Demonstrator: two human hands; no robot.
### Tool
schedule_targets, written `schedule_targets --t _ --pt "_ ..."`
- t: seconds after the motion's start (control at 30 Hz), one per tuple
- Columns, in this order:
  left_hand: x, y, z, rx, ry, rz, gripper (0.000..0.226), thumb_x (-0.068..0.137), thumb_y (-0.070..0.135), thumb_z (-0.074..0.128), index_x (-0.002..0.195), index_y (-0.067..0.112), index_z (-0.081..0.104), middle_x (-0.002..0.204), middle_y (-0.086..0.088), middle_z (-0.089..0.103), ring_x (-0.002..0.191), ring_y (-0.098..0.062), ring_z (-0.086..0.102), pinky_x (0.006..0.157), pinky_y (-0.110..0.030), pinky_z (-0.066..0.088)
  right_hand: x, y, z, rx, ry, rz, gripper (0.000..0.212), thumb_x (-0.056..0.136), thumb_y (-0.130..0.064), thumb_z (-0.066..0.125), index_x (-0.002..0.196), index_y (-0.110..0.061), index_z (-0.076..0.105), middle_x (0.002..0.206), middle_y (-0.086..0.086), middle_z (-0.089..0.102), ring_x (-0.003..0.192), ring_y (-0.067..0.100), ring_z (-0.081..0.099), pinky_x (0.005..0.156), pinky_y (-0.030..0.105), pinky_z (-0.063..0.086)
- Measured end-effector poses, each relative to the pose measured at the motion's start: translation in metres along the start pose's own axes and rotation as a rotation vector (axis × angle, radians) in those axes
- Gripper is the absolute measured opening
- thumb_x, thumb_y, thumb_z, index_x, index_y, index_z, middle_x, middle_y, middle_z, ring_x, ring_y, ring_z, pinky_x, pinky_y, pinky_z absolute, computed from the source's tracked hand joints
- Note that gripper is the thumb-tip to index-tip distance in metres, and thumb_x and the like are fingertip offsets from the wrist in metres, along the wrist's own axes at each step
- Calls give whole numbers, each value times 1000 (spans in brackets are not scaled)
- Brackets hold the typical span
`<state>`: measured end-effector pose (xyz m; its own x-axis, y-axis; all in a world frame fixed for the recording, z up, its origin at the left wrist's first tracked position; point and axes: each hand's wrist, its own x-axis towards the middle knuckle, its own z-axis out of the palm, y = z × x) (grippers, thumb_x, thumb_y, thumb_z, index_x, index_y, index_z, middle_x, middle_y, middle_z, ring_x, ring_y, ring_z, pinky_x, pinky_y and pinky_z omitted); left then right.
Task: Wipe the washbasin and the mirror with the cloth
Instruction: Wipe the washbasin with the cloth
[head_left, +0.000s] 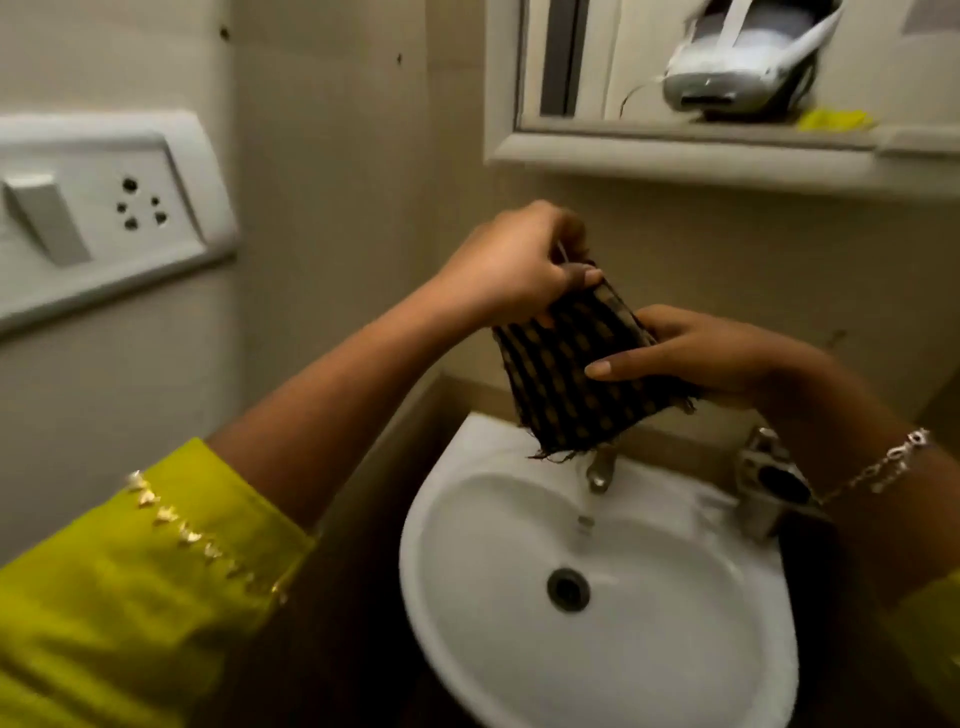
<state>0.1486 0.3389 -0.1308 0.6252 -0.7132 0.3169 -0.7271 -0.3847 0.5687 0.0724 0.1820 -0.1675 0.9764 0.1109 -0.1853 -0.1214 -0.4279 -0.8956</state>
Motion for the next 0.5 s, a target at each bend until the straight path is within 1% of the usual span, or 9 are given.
schedule_targets --t 0.1,0.13,0.2,0.27,0.3,0.33,0.43,0.47,0.5 --pt "-7 -25 15 -5 -47 -72 10 90 25 54 95 16 56 93 0 61 76 -20 65 65 -32 53 16 23 23 164 14 48 17 79 -10 57 95 -8 62 84 7 71 73 17 71 57 23 56" --pt "-9 -34 19 -13 -57 -85 12 90 24 54 96 14 57 95 -2 61 72 -21 65 62 -31 53 21 31 29 213 21 71 15 80 -9 56 94 -7 61 83 7 71 73 18 70 57 24 57" --pt "-12 -54 29 -35 -57 -101 16 91 24 53 98 10 58 100 -7 63 70 -23 63 62 -34 53 29 50 40 288 27 131 24 74 -15 59 97 -9 59 88 7 70 78 19 70 59 26 57" --pt "-16 -81 43 -46 -4 -144 22 92 27 51 100 8 58 100 -10 63 78 -25 62 69 -38 52 34 71 50 337 33 219 33 73 -20 60 104 -10 57 99 8 68 88 22 67 62 27 54" --pt "-18 -97 52 -38 32 -174 23 92 28 51 100 7 59 99 -11 63 84 -25 61 73 -38 50 37 83 55 368 39 265 35 74 -20 60 108 -10 57 103 10 67 92 24 66 64 29 53" --pt "-21 -115 62 -31 57 -211 24 91 28 52 98 6 60 97 -12 64 88 -27 60 75 -38 48 38 93 60 410 48 309 34 76 -19 60 109 -8 57 103 11 68 92 25 66 65 30 53" --pt "-34 -173 96 -26 75 -368 27 90 26 55 100 2 60 101 -17 64 95 -30 58 77 -35 43 40 123 74 556 95 411 18 85 -8 56 101 -3 61 86 12 74 77 24 71 57 28 57" --pt "-39 -192 109 -5 65 -417 29 89 25 55 104 1 60 106 -18 63 100 -31 56 80 -34 40 41 131 77 585 111 444 16 86 -5 55 101 -2 62 85 12 74 78 25 71 58 30 58" --pt "-44 -210 122 39 45 -454 33 89 27 55 109 1 57 113 -19 59 106 -31 52 85 -34 37 41 141 79 600 128 476 17 87 -4 54 102 -3 61 87 12 74 83 27 70 62 32 59"
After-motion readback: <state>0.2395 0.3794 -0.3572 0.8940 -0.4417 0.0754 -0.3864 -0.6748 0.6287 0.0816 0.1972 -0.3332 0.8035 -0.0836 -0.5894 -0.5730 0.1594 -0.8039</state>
